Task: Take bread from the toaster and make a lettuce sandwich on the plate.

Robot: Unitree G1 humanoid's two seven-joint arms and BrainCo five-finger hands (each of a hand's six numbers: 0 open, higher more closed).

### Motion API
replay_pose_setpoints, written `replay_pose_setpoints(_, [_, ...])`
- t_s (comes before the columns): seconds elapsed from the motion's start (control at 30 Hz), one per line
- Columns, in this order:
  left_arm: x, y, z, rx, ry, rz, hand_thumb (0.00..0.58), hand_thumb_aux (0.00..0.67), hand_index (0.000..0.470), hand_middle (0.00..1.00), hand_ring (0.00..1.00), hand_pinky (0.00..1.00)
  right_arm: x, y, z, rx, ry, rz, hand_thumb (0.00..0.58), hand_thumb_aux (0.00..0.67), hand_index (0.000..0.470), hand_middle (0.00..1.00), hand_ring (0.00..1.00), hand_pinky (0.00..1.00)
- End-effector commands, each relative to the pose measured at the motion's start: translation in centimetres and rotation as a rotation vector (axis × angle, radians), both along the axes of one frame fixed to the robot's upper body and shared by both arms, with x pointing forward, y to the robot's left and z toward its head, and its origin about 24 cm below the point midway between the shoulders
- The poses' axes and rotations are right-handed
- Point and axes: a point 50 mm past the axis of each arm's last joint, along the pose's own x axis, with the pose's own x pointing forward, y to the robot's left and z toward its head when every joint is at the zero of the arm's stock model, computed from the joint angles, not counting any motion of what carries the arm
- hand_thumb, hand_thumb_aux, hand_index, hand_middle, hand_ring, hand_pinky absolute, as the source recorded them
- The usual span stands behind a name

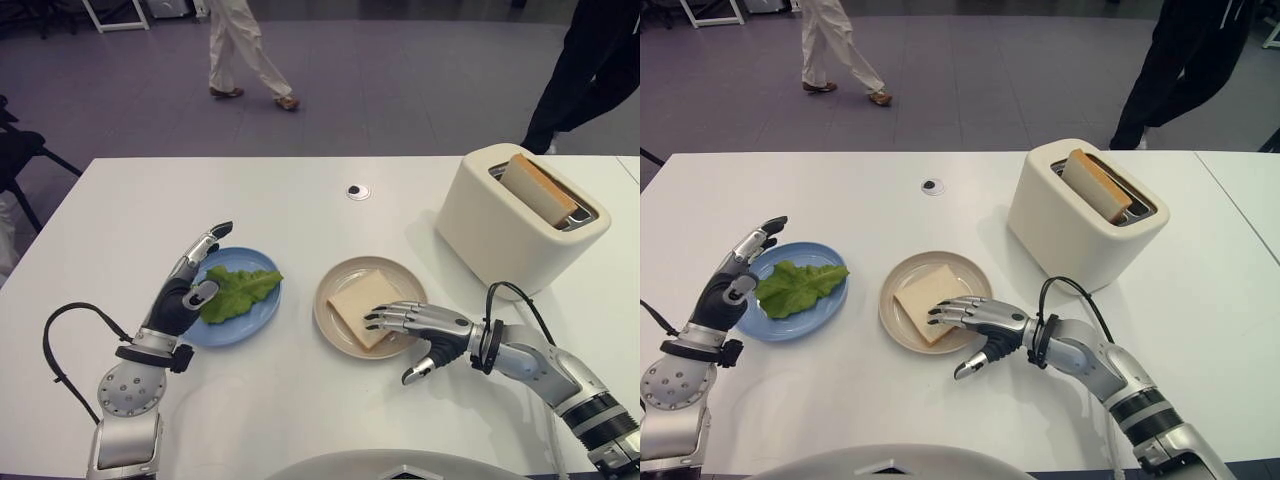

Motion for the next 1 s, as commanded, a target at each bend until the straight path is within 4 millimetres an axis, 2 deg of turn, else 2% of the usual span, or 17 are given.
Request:
replay_pose_setpoints(0.03, [0.5,0.9,-0.2,0.267,0.024,0.048,0.000,0.000,0.000,0.00,0.00,0.00,-1.6,-0.8,-1.0,-0.104,0.102,0.048,0.000,0.000,0.000,0.00,0.00,0.00])
replay_pose_setpoints(0.1, [0.5,1.0,-0.6,0.414,0.043,0.052,0.000,0.000,0.000,0.00,0.00,0.00,-1.4,-0.9,-0.1,-0.083,0.061,0.040,0.000,0.000,0.000,0.00,0.00,0.00])
replay_pose_setpoints(0.2, [0.6,1.3,-1.3,0.621,0.067,0.061,0.000,0.000,0.000,0.00,0.00,0.00,0.3,-0.6,2.2,0.013,-0.083,-0.020,0.000,0.000,0.000,0.00,0.00,0.00])
replay_pose_setpoints(0.33, [0.7,2.0,-2.0,0.824,0.077,0.080,0.000,0.000,0.000,0.00,0.00,0.00,1.1,-0.2,4.8,0.139,-0.195,-0.057,0.000,0.000,0.000,0.00,0.00,0.00])
replay_pose_setpoints(0.43, [1.3,2.7,-2.4,0.929,0.089,0.094,0.000,0.000,0.000,0.00,0.00,0.00,1.0,-0.3,5.2,0.165,-0.213,-0.070,0.000,0.000,0.000,0.00,0.00,0.00])
replay_pose_setpoints(0.6, [2.5,3.2,-3.4,0.982,0.122,0.099,0.000,0.000,0.000,0.00,0.00,0.00,0.9,-0.3,5.3,0.179,-0.214,-0.080,0.000,0.000,0.000,0.00,0.00,0.00])
replay_pose_setpoints(0.63, [2.6,3.3,-3.8,0.988,0.136,0.094,0.018,0.011,0.007,0.00,0.00,0.00,0.9,-0.3,5.3,0.180,-0.213,-0.081,0.000,0.000,0.000,0.00,0.00,0.00])
replay_pose_setpoints(0.67, [2.6,3.3,-4.1,0.993,0.148,0.091,0.066,0.039,0.028,0.00,0.00,0.00,0.9,-0.3,5.3,0.182,-0.212,-0.081,0.000,0.000,0.000,0.00,0.00,0.00])
replay_pose_setpoints(0.7, [2.6,3.4,-4.5,0.995,0.163,0.088,0.087,0.053,0.037,0.00,0.00,0.00,0.8,-0.4,5.3,0.183,-0.211,-0.082,0.000,0.000,0.000,0.00,0.00,0.00])
replay_pose_setpoints(0.73, [2.6,3.6,-4.8,0.998,0.175,0.086,0.172,0.108,0.076,0.00,0.00,0.00,0.8,-0.4,5.3,0.184,-0.209,-0.083,0.000,0.000,0.000,0.00,0.00,0.00])
replay_pose_setpoints(0.8, [2.7,3.8,-5.3,1.005,0.195,0.083,0.366,0.263,0.184,0.00,0.00,0.00,0.8,-0.4,5.3,0.186,-0.208,-0.084,0.000,0.000,0.000,0.00,0.00,0.00])
replay_pose_setpoints(0.87, [2.8,3.9,-5.8,1.009,0.211,0.073,0.449,0.352,0.247,0.00,0.00,0.00,0.7,-0.3,5.3,0.189,-0.205,-0.084,0.000,0.000,0.000,0.00,0.00,0.00])
replay_pose_setpoints(0.9, [2.8,3.9,-6.1,1.010,0.220,0.065,0.462,0.368,0.258,0.00,0.00,0.00,0.6,-0.3,5.3,0.190,-0.204,-0.083,0.000,0.000,0.000,0.00,0.00,0.00])
replay_pose_setpoints(0.97, [2.9,3.9,-6.4,1.006,0.223,0.052,0.538,0.489,0.343,0.00,0.00,0.00,0.6,-0.2,5.2,0.192,-0.202,-0.081,0.000,0.000,0.000,0.00,0.00,0.00])
replay_pose_setpoints(1.0, [2.9,3.8,-6.4,1.002,0.218,0.048,0.579,0.646,0.453,0.00,0.00,0.00,0.6,-0.2,5.2,0.192,-0.201,-0.081,0.000,0.000,0.000,0.00,0.00,0.00])
